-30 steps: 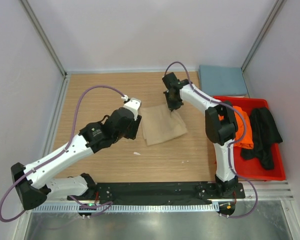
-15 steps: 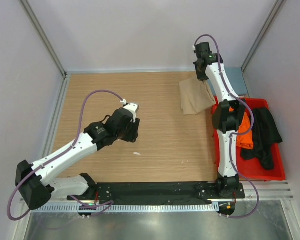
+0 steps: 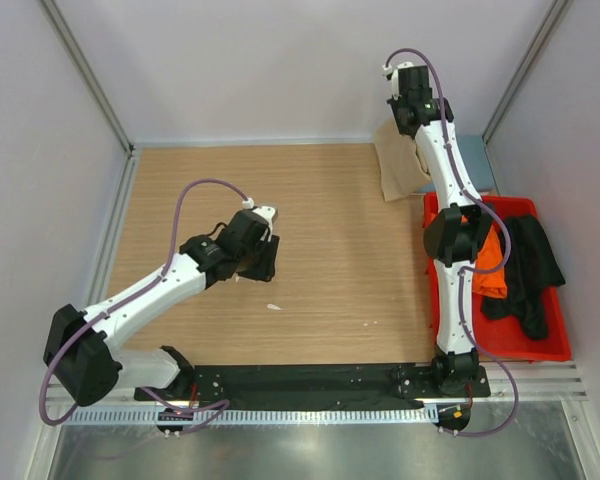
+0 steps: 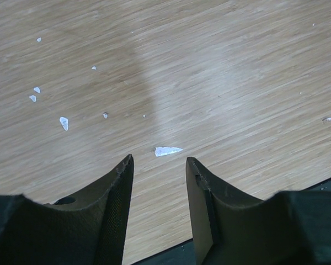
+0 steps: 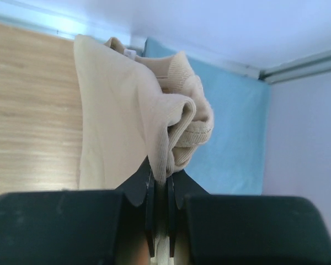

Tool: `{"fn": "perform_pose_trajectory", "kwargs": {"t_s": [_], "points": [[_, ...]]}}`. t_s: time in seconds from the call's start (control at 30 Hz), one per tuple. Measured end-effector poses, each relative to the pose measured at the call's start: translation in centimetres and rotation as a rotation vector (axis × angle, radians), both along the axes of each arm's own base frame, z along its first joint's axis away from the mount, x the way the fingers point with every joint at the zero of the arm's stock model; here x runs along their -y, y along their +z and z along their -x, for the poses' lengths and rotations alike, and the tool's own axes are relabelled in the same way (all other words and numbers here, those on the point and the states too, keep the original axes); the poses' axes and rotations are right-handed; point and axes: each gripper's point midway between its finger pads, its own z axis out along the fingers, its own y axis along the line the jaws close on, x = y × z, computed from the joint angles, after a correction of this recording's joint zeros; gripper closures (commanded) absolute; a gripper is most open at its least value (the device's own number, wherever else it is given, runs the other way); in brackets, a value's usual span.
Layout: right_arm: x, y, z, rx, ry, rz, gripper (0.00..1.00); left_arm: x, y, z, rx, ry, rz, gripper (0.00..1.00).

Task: Fold and stack the t-shirts
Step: Neatly place the folded tshirt to the corner

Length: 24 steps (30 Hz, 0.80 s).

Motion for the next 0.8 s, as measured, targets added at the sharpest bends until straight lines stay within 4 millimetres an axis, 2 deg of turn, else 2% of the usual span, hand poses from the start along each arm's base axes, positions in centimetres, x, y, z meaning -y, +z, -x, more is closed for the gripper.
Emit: {"fn": "perform_pose_trajectory", "kwargs": {"t_s": [0.17,0.37,0.57,0.8], "points": [[0.6,2.5,-1.3,0.088,0.012,0.018,0.99,-0.2,-0.8,-0.2,-0.022,0.009,-0.015,0.57],[1.1,2.8,-1.5,0.092,0.037,0.031,0.99,-0.2,-1.2,0.0,-0.039,0.010,-0.020,0.57],[1.0,3.1,-1.3,0.087,0.062,0.012,0.99,-0.1,-2.0,0.0,-0.067,0.004,-0.034,0.57],[0.8,5.3,-0.1,0.105,0.083,-0.007,0.99,0.0,-2.1,0.1,-0.072,0.002,-0.032,0.58]]}}
